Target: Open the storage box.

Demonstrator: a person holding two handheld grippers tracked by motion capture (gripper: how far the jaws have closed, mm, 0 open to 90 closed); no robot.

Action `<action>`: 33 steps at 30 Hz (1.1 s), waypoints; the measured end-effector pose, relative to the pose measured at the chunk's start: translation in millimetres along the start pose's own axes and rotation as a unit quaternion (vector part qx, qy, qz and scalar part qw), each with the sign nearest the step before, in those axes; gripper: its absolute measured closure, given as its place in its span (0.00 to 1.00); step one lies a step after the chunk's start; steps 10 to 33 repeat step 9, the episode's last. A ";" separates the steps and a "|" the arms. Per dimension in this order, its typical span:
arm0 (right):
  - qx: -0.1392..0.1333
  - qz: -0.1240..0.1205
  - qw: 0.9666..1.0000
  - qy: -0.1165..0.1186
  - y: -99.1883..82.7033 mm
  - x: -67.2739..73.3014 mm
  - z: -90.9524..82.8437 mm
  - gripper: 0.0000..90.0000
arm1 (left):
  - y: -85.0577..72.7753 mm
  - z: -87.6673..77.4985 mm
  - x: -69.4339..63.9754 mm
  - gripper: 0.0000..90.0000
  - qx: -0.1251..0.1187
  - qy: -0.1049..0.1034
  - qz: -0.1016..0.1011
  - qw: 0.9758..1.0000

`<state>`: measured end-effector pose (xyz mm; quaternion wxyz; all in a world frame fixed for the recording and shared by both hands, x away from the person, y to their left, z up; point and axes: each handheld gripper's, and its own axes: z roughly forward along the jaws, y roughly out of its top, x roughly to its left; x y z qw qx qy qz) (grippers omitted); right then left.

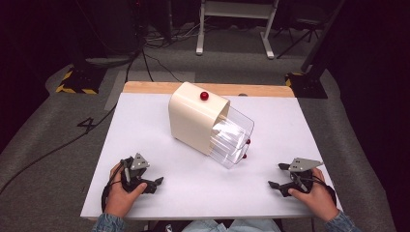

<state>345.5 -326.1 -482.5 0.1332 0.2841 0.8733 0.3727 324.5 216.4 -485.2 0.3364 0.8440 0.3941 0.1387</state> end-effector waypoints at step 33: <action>0.000 0.003 1.000 0.005 0.1 -0.7 0.3 0.17 | 0.2 -0.1 0.3 0.10 0.001 0.000 0.001 1.000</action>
